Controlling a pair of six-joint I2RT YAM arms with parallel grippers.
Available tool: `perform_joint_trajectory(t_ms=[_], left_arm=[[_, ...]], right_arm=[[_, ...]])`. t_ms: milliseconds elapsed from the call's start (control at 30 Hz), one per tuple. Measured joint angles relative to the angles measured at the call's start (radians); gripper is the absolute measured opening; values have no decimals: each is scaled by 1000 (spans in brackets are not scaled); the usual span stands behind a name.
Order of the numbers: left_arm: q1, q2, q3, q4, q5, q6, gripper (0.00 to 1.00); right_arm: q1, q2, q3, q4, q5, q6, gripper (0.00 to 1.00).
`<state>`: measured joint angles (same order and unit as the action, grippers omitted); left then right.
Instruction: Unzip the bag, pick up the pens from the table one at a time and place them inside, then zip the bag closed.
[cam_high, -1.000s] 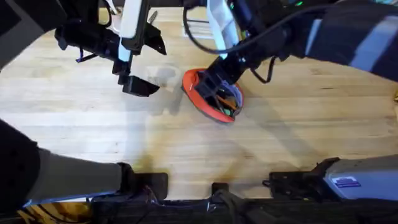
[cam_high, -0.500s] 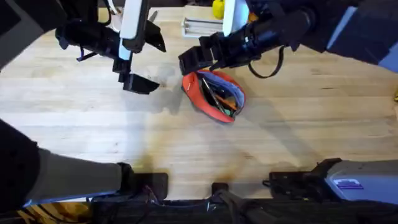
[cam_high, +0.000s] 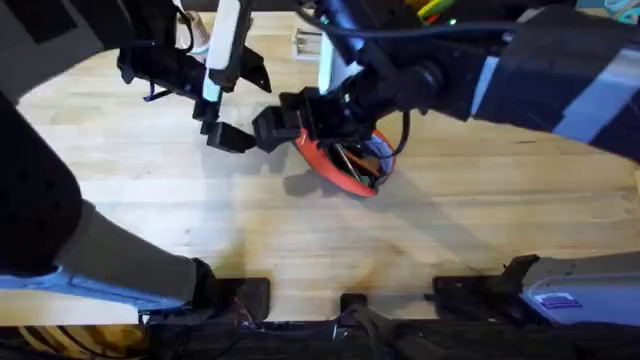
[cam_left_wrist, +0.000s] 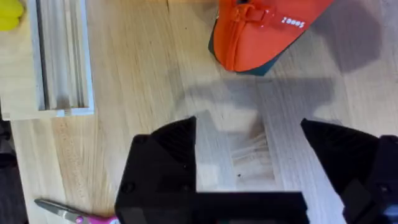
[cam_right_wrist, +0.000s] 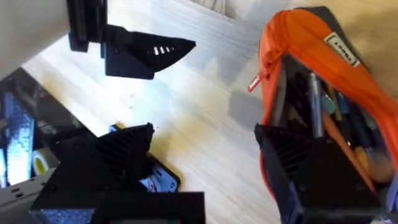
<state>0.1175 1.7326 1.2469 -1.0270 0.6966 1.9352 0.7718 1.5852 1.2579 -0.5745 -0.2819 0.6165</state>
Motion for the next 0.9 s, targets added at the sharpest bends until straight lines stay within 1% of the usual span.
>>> perform_joint_trajectory(t_ms=[100, 200, 333, 433, 533, 633, 900], left_arm=[[0, 11, 0, 2, 16, 3, 992], [0, 21, 0, -5, 23, 3, 993], [0, 22, 0, -6, 26, 3, 993], [0, 22, 0, -6, 26, 3, 993], [0, 22, 0, -6, 26, 3, 993], [0, 23, 0, -5, 26, 3, 993], [0, 23, 0, -1, 26, 3, 994]], right_arm=[[44, 0, 0, 0, 61, 20, 997], [71, 0, 0, 0, 132, 33, 997], [78, 13, 0, 13, 267, 52, 998], [72, 63, 1, 74, 339, 68, 998], [63, 128, 1, 140, 355, 88, 998], [61, 165, 1, 154, 369, 96, 998], [55, 162, 1, 150, 426, 102, 998]])
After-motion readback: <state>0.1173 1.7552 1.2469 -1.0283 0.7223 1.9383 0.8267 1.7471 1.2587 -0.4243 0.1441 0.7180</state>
